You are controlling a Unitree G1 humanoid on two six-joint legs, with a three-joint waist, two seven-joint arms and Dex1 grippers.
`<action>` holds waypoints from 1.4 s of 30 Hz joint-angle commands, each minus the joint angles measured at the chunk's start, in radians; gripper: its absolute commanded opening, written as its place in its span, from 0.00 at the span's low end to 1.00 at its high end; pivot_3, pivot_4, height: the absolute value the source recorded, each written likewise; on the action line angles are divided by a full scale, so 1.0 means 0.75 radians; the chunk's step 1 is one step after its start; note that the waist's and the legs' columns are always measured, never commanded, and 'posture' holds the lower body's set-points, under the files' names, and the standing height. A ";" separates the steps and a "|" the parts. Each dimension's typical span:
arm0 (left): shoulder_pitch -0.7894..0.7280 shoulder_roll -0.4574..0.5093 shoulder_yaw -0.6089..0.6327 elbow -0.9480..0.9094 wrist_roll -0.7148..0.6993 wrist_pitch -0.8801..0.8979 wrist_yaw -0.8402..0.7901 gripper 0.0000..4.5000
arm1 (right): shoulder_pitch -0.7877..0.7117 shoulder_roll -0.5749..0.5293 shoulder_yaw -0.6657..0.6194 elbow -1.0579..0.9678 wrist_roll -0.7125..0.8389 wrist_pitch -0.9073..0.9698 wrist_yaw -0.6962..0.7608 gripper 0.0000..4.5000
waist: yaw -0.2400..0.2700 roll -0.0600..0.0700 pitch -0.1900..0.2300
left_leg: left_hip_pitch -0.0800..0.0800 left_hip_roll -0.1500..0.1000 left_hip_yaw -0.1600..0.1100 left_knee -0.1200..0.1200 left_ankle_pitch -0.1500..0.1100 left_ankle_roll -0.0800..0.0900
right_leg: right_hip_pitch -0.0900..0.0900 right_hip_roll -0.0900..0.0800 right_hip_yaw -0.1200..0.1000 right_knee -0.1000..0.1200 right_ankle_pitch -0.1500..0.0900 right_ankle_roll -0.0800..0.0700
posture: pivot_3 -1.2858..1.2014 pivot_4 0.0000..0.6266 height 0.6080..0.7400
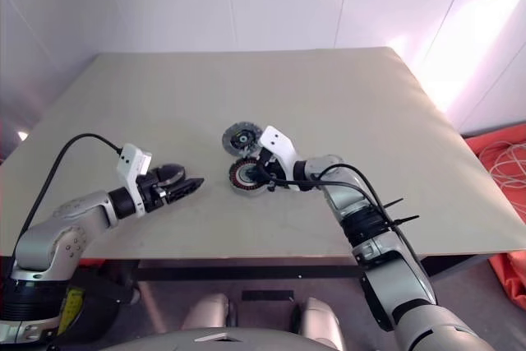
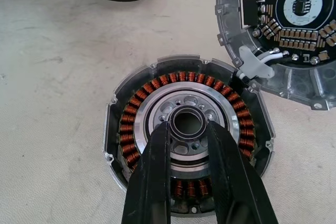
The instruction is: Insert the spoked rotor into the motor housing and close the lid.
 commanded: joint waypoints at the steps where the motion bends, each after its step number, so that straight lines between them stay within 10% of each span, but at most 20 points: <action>1: -0.019 0.013 0.021 -0.020 0.000 -0.028 -0.009 1.00 | -0.016 0.013 -0.011 -0.033 0.009 -0.014 0.001 0.16 | 0.000 0.000 0.000 | 0.000 0.000 0.000 0.000 0.000 0.000 | 0.000 0.000 0.000 0.000 0.000 0.000 | 0.52 0.00 1.00; 5: -0.020 0.013 0.025 -0.019 0.001 -0.030 -0.010 1.00 | -0.020 0.017 -0.015 -0.022 0.010 -0.015 0.006 0.16 | 0.000 0.000 0.000 | 0.000 0.000 0.000 0.000 0.000 0.000 | 0.000 0.000 0.000 0.000 0.000 0.000 | 0.52 0.00 1.00; 10: -0.016 0.014 0.028 -0.021 0.002 -0.030 -0.009 1.00 | -0.020 0.020 -0.021 -0.015 -0.011 -0.064 -0.032 0.53 | 0.000 0.000 0.000 | 0.000 0.000 0.000 0.000 0.000 0.000 | 0.000 0.000 0.000 0.000 0.000 0.000 | 0.52 0.00 1.00; 22: -0.020 0.011 0.020 -0.019 0.002 -0.031 -0.007 1.00 | -0.016 0.011 -0.042 -0.083 0.044 -0.082 0.024 0.53 | 0.000 0.000 0.000 | 0.000 0.000 0.000 0.000 0.000 0.000 | 0.000 0.000 0.000 0.000 0.000 0.000 | 0.52 0.00 1.00; 30: -0.017 0.009 0.017 -0.018 0.007 -0.035 -0.005 1.00 | -0.016 0.023 -0.033 -0.075 0.049 -0.065 0.036 0.02 | 0.000 0.000 0.000 | 0.000 0.000 0.000 0.000 0.000 0.000 | 0.000 0.000 0.000 0.001 0.000 0.000 | 0.52 0.00 1.00; 42: -0.016 0.010 0.022 -0.017 0.010 -0.032 -0.008 1.00 | -0.064 0.056 -0.023 0.021 0.022 -0.105 -0.013 0.01 | 0.000 0.000 0.000 | 0.000 0.000 0.000 0.000 0.000 0.000 | 0.000 0.000 0.001 0.001 0.000 0.000 | 0.52 0.00 1.00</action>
